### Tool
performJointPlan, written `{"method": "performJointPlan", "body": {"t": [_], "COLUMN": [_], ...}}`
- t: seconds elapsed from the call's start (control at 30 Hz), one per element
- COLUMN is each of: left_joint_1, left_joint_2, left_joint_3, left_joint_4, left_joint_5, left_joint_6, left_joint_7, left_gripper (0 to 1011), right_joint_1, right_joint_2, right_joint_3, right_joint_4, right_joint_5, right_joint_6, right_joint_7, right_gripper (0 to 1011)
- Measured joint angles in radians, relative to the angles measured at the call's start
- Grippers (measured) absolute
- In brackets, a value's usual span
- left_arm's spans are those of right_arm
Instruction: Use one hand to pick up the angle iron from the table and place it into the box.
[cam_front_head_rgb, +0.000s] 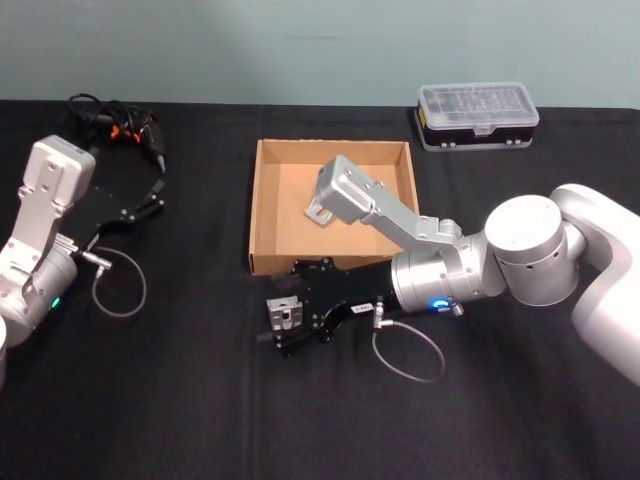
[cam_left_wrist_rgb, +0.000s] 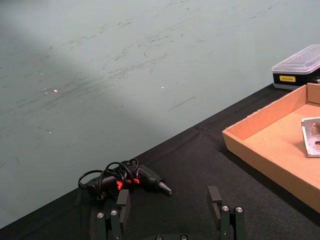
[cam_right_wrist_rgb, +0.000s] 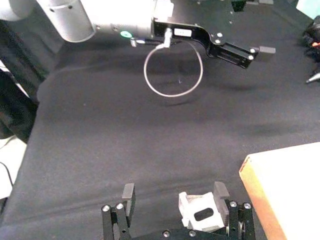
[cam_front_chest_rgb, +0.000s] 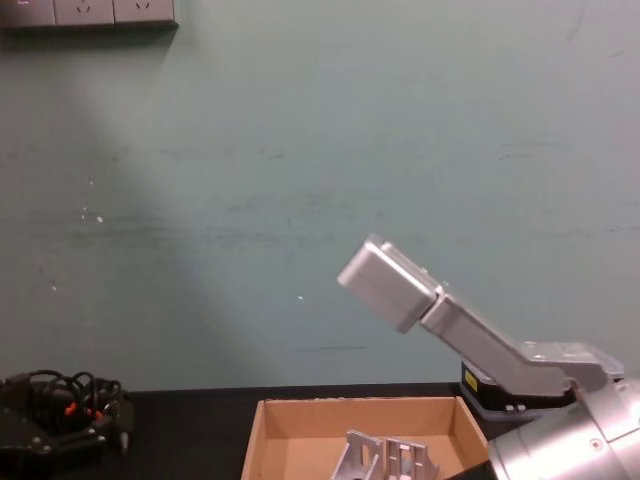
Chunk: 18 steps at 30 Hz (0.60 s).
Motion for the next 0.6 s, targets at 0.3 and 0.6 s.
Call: {"method": "performJointPlan", "body": {"t": [0.3,0.6], "left_joint_1": [0.0,0.0], "left_joint_2": [0.0,0.0], "left_joint_3": [0.0,0.0], "left_joint_4": [0.0,0.0], "left_joint_5": [0.0,0.0], "left_joint_6": [0.0,0.0], "left_joint_7": [0.0,0.0], "left_gripper": [1011,1011], "right_joint_1": [0.011,0.017], "right_joint_2": [-0.026,-0.051], "right_joint_3": [-0.01,-0.012], "right_joint_4": [0.041,0.082], "right_joint_5": [-0.03,-0.058], "right_joint_6": [0.014,0.016], "right_joint_7": [-0.017,-0.026], "right_gripper": [1002,1002]}}
